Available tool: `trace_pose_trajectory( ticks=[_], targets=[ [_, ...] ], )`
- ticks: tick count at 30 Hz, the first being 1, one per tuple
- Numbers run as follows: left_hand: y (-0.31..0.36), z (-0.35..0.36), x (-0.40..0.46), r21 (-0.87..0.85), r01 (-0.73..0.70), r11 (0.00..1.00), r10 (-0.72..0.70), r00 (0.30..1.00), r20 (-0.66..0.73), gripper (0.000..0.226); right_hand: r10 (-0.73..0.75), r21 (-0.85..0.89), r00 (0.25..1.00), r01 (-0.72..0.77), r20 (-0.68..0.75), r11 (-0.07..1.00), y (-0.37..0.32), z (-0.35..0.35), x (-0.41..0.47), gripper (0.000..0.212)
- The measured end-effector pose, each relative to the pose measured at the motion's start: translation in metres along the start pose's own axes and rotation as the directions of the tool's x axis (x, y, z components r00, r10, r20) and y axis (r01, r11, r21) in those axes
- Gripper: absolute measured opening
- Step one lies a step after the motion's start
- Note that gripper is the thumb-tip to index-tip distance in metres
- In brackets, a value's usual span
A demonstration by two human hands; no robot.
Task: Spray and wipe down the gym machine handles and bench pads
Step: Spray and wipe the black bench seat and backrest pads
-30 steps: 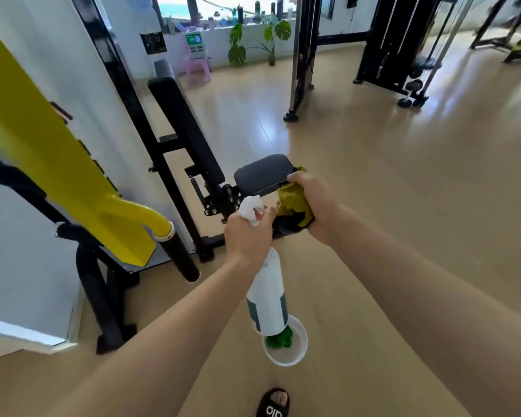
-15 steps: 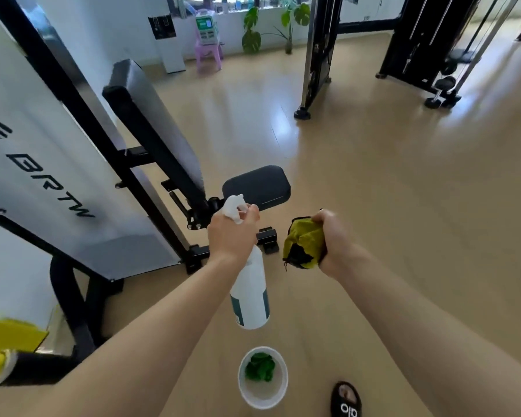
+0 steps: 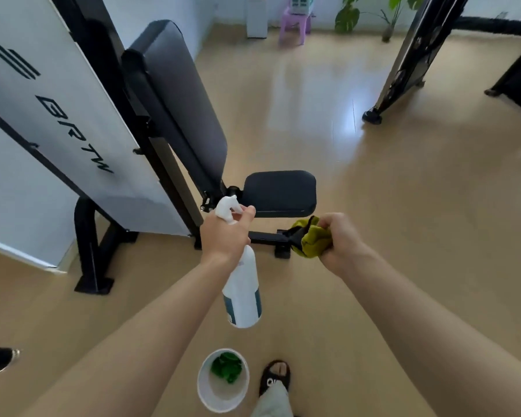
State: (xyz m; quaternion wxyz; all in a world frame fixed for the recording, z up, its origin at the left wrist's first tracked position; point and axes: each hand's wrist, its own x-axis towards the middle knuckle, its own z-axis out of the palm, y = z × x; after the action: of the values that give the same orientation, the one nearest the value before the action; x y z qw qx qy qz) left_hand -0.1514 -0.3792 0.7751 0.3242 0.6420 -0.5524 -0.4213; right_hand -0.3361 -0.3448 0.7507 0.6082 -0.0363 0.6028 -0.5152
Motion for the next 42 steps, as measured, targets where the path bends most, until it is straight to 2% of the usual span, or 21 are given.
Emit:
trace_pose_trajectory(
  ticks=[4, 7, 11, 15, 18, 24, 28, 31, 35, 38, 40, 42],
  targets=[
    [-0.004, 0.024, 0.047, 0.006, 0.032, 0.999, -0.032, 0.998, -0.045, 0.020, 0.024, -0.067, 1.000, -0.024, -0.007, 0.997, -0.025, 0.001, 0.062, 0.043],
    [-0.012, 0.051, 0.097, 0.053, 0.040, 0.998, -0.037, 0.998, -0.058, 0.030, 0.044, -0.085, 0.999, -0.045, -0.015, 0.995, -0.047, 0.002, 0.121, 0.060],
    [-0.023, 0.091, 0.151, 0.115, 0.042, 0.992, -0.039, 0.999, -0.027, 0.045, 0.062, -0.168, 0.993, -0.078, -0.098, 0.983, -0.069, 0.009, 0.188, 0.048],
    [-0.036, 0.131, 0.202, 0.123, 0.109, 0.986, -0.106, 0.994, -0.034, 0.047, 0.058, -0.218, 0.979, -0.101, -0.194, 0.971, -0.083, -0.001, 0.267, 0.079],
    [-0.044, 0.159, 0.229, 0.119, 0.182, 0.976, -0.176, 0.982, -0.065, 0.047, 0.074, -0.244, 0.975, -0.125, -0.210, 0.962, -0.099, -0.001, 0.305, 0.050],
    [-0.059, 0.214, 0.272, 0.083, 0.367, 0.926, -0.354, 0.925, -0.135, 0.050, 0.125, -0.364, 0.952, -0.225, -0.278, 0.904, -0.124, 0.000, 0.386, 0.029],
    [-0.069, 0.238, 0.286, -0.029, 0.531, 0.847, -0.527, 0.829, -0.188, 0.054, 0.144, -0.411, 0.948, -0.255, -0.283, 0.875, -0.130, -0.002, 0.440, 0.030],
    [-0.073, 0.252, 0.290, -0.039, 0.540, 0.841, -0.536, 0.822, -0.191, 0.044, 0.150, -0.462, 0.953, -0.261, -0.262, 0.848, -0.128, -0.005, 0.472, 0.033],
    [-0.085, 0.269, 0.292, -0.027, 0.586, 0.810, -0.579, 0.791, -0.198, 0.049, 0.143, -0.535, 0.967, -0.237, -0.211, 0.811, -0.126, -0.010, 0.489, 0.041],
    [-0.096, 0.278, 0.290, 0.002, 0.657, 0.753, -0.645, 0.739, -0.195, 0.062, 0.103, -0.642, 0.988, -0.152, -0.113, 0.751, -0.129, -0.009, 0.493, 0.020],
    [-0.104, 0.283, 0.289, -0.007, 0.685, 0.728, -0.673, 0.714, -0.193, 0.067, 0.074, -0.682, 0.992, -0.121, -0.098, 0.722, -0.128, -0.007, 0.499, 0.016],
    [-0.108, 0.284, 0.287, -0.020, 0.692, 0.721, -0.686, 0.709, -0.164, 0.060, 0.090, -0.672, 0.991, -0.132, -0.097, 0.729, -0.122, -0.012, 0.509, 0.044]
  ],
)
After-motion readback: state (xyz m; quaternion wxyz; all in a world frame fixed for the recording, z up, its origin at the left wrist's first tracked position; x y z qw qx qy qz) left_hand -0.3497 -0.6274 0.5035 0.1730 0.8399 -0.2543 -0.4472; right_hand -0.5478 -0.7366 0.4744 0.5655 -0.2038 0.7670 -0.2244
